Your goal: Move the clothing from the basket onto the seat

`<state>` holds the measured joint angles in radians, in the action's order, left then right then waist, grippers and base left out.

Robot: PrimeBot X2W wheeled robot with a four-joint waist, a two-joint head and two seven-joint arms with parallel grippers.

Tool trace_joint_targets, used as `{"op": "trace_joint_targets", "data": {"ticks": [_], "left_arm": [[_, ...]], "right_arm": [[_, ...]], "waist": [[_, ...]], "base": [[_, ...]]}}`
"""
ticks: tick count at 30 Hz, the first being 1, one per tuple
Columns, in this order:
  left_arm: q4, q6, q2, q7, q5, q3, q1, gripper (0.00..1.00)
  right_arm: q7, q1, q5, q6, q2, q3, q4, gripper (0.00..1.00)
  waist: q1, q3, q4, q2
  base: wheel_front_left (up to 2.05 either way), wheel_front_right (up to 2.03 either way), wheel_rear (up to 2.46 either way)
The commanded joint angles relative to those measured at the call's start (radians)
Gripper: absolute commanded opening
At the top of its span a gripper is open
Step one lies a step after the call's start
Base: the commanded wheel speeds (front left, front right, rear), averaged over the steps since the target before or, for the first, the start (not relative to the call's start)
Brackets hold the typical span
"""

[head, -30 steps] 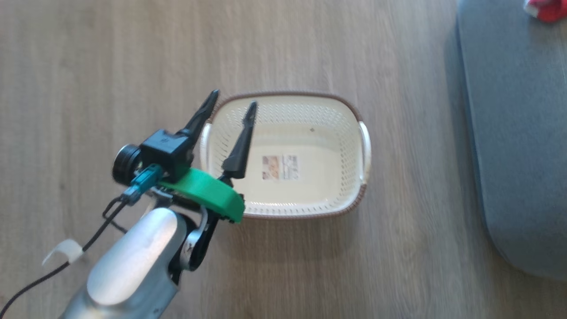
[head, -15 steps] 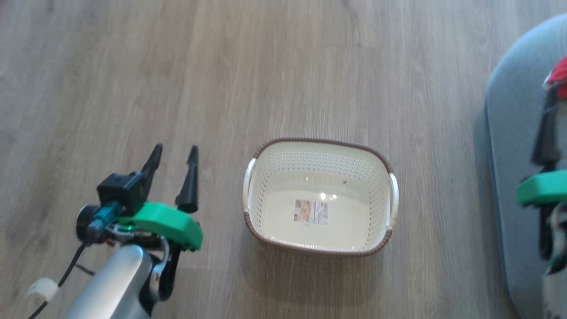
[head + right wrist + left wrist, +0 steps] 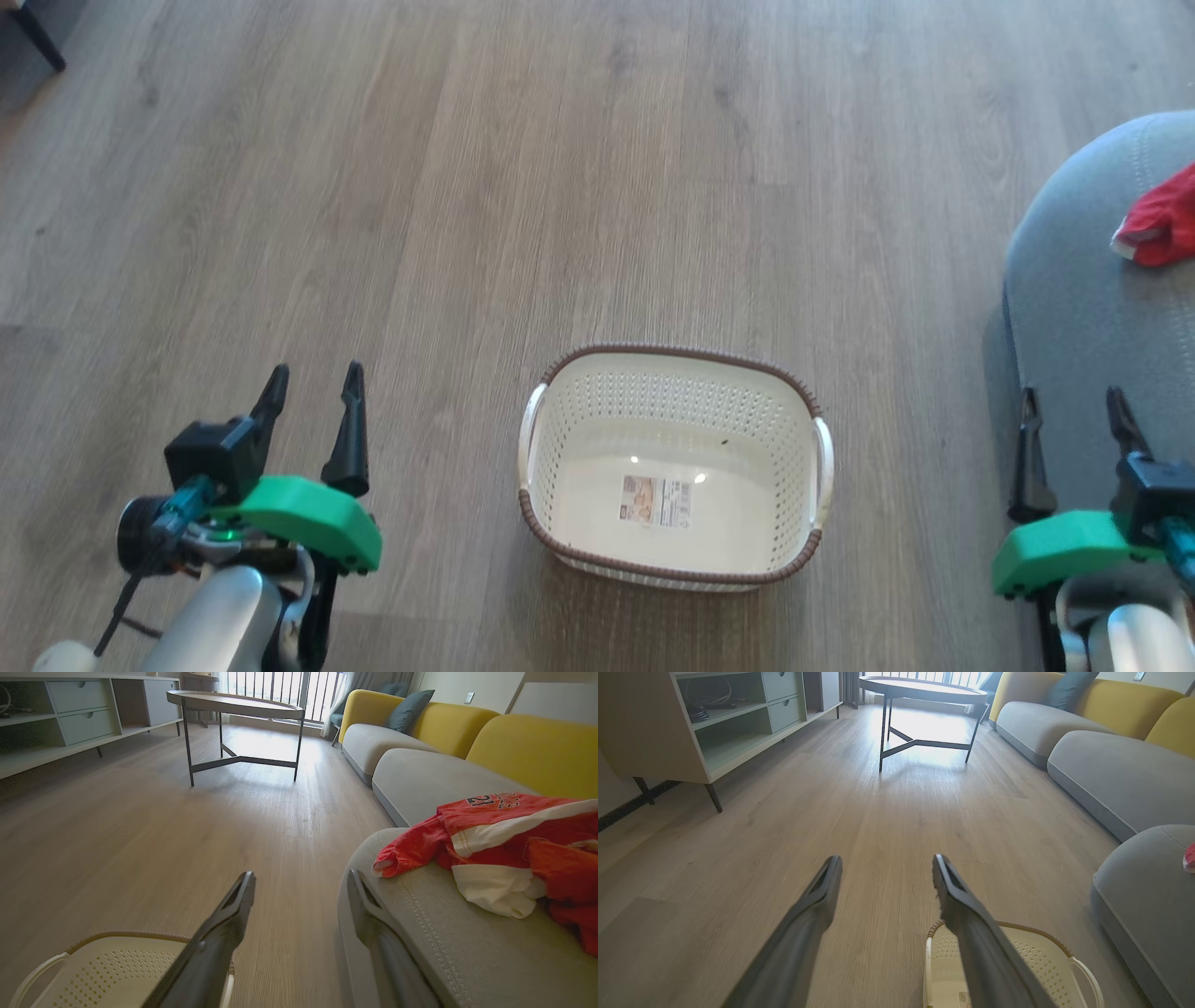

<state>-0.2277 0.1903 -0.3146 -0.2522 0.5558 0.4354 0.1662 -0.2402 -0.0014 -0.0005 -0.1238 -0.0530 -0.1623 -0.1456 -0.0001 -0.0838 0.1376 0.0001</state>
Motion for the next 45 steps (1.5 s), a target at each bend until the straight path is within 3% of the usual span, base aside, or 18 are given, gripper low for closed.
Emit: {"op": "trace_joint_targets", "data": {"ticks": [1, 19, 43, 44, 45], "left_arm": [[0.019, -0.010, -0.013, -0.009, -0.014, -0.057, 0.026, 1.00], [-0.038, -0.102, 0.036, -0.009, -0.101, -0.164, 0.001, 1.00], [-0.075, -0.189, 0.087, -0.009, -0.162, -0.198, 0.016, 1.00], [-0.102, -0.191, 0.101, 0.000, -0.152, -0.159, -0.038, 0.00], [-0.112, -0.191, 0.102, 0.001, -0.150, -0.156, -0.041, 0.00]], "right_arm": [[-0.015, -0.010, -0.001, -0.007, -0.003, 0.025, 0.025, 1.00], [-0.021, 0.034, 0.024, -0.007, 0.003, 0.070, 0.040, 1.00], [-0.022, 0.040, 0.027, -0.007, 0.003, 0.065, 0.041, 1.00], [-0.009, 0.049, 0.021, 0.000, 0.011, 0.043, 0.009, 0.00], [-0.008, 0.049, 0.021, 0.000, 0.012, 0.044, -0.003, 0.00]], "waist": [[0.0001, 0.014, -0.006, -0.0001], [0.0001, 0.023, -0.041, -0.0001], [0.0001, 0.020, -0.051, -0.0001], [0.0001, 0.020, -0.051, -0.0001], [0.0001, 0.020, -0.052, -0.0001]], "base": [[0.00, 0.00, 0.00], [0.00, 0.00, 0.00], [0.00, 0.00, 0.00], [0.00, 0.00, 0.00], [0.00, 0.00, 0.00]]}}
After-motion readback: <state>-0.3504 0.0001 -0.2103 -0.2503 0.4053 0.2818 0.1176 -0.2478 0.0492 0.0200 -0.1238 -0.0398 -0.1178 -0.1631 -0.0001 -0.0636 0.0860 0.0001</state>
